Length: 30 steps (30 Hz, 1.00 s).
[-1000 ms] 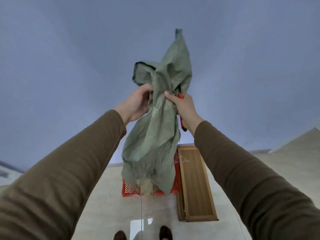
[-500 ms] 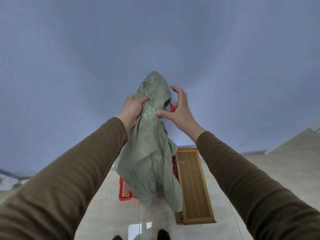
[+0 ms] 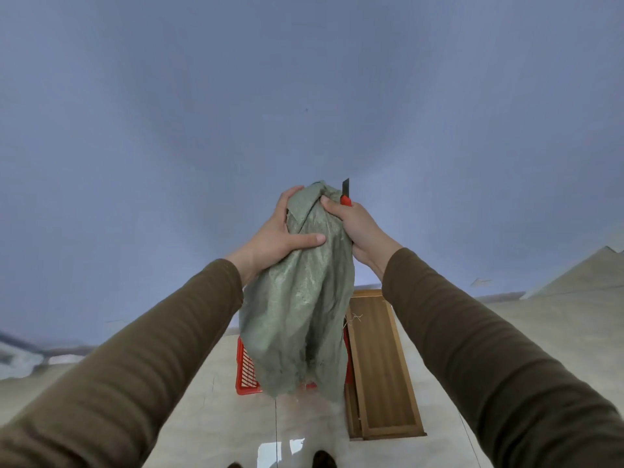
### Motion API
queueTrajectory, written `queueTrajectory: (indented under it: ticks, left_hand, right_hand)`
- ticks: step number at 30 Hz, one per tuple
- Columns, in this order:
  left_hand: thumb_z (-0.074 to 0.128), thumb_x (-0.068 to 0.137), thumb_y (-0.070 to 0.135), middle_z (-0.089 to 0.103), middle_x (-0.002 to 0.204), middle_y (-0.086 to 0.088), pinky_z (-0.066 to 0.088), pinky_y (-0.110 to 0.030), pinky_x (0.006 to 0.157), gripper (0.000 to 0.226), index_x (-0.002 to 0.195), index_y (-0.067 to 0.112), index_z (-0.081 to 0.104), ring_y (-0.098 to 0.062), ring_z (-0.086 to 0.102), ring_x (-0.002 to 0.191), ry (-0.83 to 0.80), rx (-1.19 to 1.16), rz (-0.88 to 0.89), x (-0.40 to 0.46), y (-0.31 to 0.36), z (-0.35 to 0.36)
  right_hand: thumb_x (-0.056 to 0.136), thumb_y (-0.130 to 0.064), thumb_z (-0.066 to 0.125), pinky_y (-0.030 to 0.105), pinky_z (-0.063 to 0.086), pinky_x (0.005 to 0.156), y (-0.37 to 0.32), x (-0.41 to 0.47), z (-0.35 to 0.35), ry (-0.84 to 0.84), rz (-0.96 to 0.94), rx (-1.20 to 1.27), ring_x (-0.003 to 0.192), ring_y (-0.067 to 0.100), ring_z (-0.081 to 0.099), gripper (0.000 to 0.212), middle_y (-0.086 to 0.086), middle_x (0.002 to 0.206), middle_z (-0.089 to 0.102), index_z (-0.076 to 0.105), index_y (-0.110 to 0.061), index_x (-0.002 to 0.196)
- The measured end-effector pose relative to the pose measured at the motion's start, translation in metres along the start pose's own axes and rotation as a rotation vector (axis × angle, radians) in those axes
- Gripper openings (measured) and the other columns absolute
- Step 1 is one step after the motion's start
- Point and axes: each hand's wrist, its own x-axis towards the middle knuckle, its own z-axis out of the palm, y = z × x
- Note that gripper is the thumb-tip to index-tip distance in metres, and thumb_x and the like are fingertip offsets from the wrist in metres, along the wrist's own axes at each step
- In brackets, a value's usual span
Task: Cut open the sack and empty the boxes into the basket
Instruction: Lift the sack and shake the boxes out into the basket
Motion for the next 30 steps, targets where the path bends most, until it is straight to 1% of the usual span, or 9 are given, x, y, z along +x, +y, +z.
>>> queueTrajectory:
  ticks: [3, 6, 9, 11, 14, 17, 20, 24, 30]
  left_hand:
    - [0.086, 0.084, 0.006, 0.066, 0.137, -0.013, 0.057, -0.050, 0.106, 0.082, 0.150, 0.020, 0.040, -0.028, 0.071, 0.121, 0.022, -0.083, -0.070, -0.003, 0.000, 0.004]
    - [0.081, 0.089, 0.008, 0.074, 0.128, -0.017, 0.055, -0.054, 0.107, 0.056, 0.139, 0.007, 0.057, -0.034, 0.074, 0.116, 0.102, -0.140, -0.109, -0.002, 0.003, 0.000]
    - [0.077, 0.093, 0.010, 0.072, 0.128, -0.025, 0.056, -0.054, 0.106, 0.046, 0.136, 0.001, 0.061, -0.041, 0.071, 0.117, 0.078, -0.199, -0.137, 0.001, 0.009, -0.006]
    - [0.074, 0.096, 0.012, 0.070, 0.128, -0.031, 0.058, -0.051, 0.101, 0.040, 0.132, -0.004, 0.064, -0.043, 0.072, 0.111, 0.056, -0.223, -0.155, 0.003, 0.013, -0.007]
    - [0.076, 0.094, 0.022, 0.075, 0.120, -0.028, 0.065, -0.041, 0.079, 0.034, 0.117, -0.004, 0.074, -0.033, 0.079, 0.091, 0.126, -0.300, -0.289, 0.007, 0.019, -0.004]
    - [0.078, 0.093, 0.028, 0.074, 0.122, -0.027, 0.066, -0.040, 0.084, 0.047, 0.124, -0.006, 0.070, -0.030, 0.079, 0.093, 0.146, -0.315, -0.297, 0.008, 0.020, 0.000]
    - [0.088, 0.084, 0.029, 0.071, 0.132, -0.016, 0.060, -0.042, 0.100, 0.072, 0.143, 0.009, 0.052, -0.025, 0.075, 0.111, 0.094, -0.095, -0.200, 0.003, 0.018, 0.010]
    - [0.092, 0.078, 0.031, 0.045, 0.143, -0.003, 0.048, -0.036, 0.111, 0.091, 0.154, 0.029, 0.041, -0.019, 0.057, 0.128, 0.117, 0.248, -0.050, -0.005, 0.012, 0.016]
    - [0.092, 0.077, 0.010, 0.058, 0.132, 0.002, 0.060, -0.022, 0.088, 0.106, 0.154, 0.039, 0.025, -0.008, 0.073, 0.109, 0.053, 0.079, 0.103, -0.018, -0.005, 0.023]
  right_hand:
    - [0.099, -0.030, 0.070, 0.047, 0.061, 0.093, 0.000, -0.003, 0.002, 0.016, 0.116, 0.051, 0.106, 0.035, 0.076, 0.036, 0.021, 0.116, 0.076, 0.071, -0.001, 0.120]
    - [0.094, -0.046, 0.073, 0.052, 0.060, 0.094, 0.002, -0.007, -0.003, 0.022, 0.017, -0.184, 0.110, 0.030, 0.073, 0.061, 0.013, 0.130, 0.070, 0.055, -0.009, 0.139]
    - [0.090, -0.055, 0.074, 0.033, 0.054, 0.068, -0.004, -0.018, -0.011, -0.119, -0.180, -0.430, 0.090, 0.005, 0.063, 0.077, -0.024, 0.122, 0.057, 0.036, -0.042, 0.155]
    - [0.091, -0.045, 0.076, 0.023, 0.047, 0.060, -0.002, -0.022, -0.015, -0.234, -0.195, -0.464, 0.077, -0.001, 0.060, 0.072, -0.020, 0.118, 0.061, 0.042, -0.044, 0.154]
    - [0.089, -0.031, 0.083, 0.019, 0.058, 0.085, 0.002, -0.026, -0.015, -0.299, -0.177, -0.503, 0.113, 0.001, 0.067, 0.073, -0.008, 0.140, 0.060, 0.045, -0.036, 0.151]
    - [0.086, -0.029, 0.086, 0.028, 0.060, 0.091, 0.007, -0.022, -0.013, -0.121, -0.194, -0.456, 0.106, 0.008, 0.074, 0.051, -0.005, 0.121, 0.075, 0.063, -0.026, 0.132]
    - [0.084, -0.031, 0.086, 0.043, 0.061, 0.095, 0.010, -0.014, -0.015, 0.096, -0.181, -0.301, 0.100, 0.019, 0.077, 0.037, 0.001, 0.108, 0.081, 0.074, -0.017, 0.116]
    - [0.084, -0.028, 0.085, 0.043, 0.064, 0.084, 0.014, -0.016, -0.009, 0.125, -0.034, -0.025, 0.098, 0.030, 0.079, 0.037, 0.011, 0.103, 0.082, 0.076, -0.007, 0.113]
    - [0.089, -0.029, 0.081, 0.060, 0.060, 0.092, 0.014, -0.022, 0.009, 0.144, 0.206, 0.260, 0.101, 0.040, 0.077, 0.042, 0.023, 0.112, 0.078, 0.074, -0.002, 0.120]
